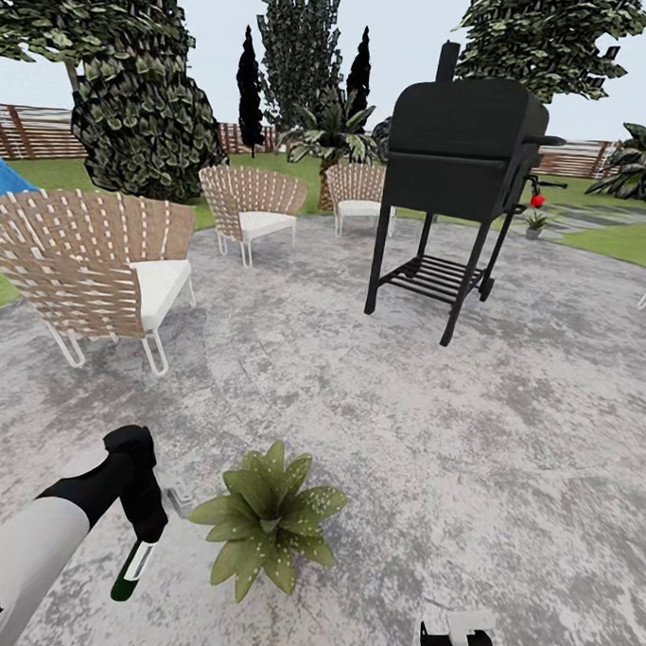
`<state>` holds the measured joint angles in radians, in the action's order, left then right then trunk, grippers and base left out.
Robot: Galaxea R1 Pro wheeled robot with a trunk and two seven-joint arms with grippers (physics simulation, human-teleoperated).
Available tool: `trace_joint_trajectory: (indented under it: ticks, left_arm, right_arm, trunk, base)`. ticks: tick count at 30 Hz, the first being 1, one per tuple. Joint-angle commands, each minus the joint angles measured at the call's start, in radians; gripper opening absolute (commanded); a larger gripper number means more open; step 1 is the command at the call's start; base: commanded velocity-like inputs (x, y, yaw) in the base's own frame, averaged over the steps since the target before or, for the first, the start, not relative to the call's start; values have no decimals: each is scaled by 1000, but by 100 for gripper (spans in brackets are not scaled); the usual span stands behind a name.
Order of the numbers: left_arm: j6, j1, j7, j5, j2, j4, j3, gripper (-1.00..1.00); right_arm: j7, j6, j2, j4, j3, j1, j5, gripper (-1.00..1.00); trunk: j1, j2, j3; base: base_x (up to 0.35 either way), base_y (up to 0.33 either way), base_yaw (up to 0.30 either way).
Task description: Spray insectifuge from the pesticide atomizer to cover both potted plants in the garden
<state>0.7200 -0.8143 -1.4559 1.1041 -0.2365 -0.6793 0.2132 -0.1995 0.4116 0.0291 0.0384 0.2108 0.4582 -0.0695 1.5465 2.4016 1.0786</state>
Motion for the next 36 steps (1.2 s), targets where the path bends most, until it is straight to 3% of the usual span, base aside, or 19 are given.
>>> trace_joint_trajectory:
  ticks: [1,5,6,8,16,22,29,31,32,34,36]
  left_arm:
    - [10,1,-6,4,0,-2,-3,-100]
    - [9,2,-1,3,-2,-2,-10,-100]
    - [9,3,38,3,-1,-1,-10,-100]
    - [9,3,58,3,-1,0,-11,-100]
    - [7,4,60,2,-4,2,-11,-100]
    - [7,7,63,3,-3,4,-10,-100]
    - [7,8,64,3,-3,2,-9,-100]
    - [6,36,97,3,-6,1,-13,-100]
    - [-3,69,163,1,-15,1,-35,-100]
    - [-58,82,184,-2,-23,2,-97,-100]
    - [-163,88,192,-1,-28,8,-230,-100]
  right_arm:
    - [-3,3,0,0,9,0,-7,100]
    - [-3,3,0,0,9,0,-7,100]
    - [-3,3,0,0,9,0,-7,100]
    - [-3,3,0,0,9,0,-7,100]
    - [-3,3,0,-1,10,0,-7,100]
    - [-3,3,0,-2,10,0,-7,100]
    - [-3,3,0,-2,10,0,-7,100]
    - [-3,3,0,-2,10,0,-7,100]
    - [-3,3,0,-3,11,0,-7,100]
    - [-3,3,0,-4,11,0,-7,100]
    - [-3,3,0,-5,12,0,-7,100]
  trunk:
    - [4,7,5]
    - [19,35,20]
    - [23,42,25]
    - [30,56,34]
    - [54,99,74]
    - [54,99,77]
    - [54,99,77]
    - [54,99,77]
    - [54,99,77]
    - [54,99,77]
    - [54,99,77]
  base:
    - [0,0,0]
    - [0,0,0]
    - [0,0,0]
    - [0,0,0]
    - [0,0,0]
    - [64,56,-18]
    - [94,179,-256]
    - [2,17,-169]
    - [0,2,-16]
    - [0,1,-5]
    - [0,0,-1]
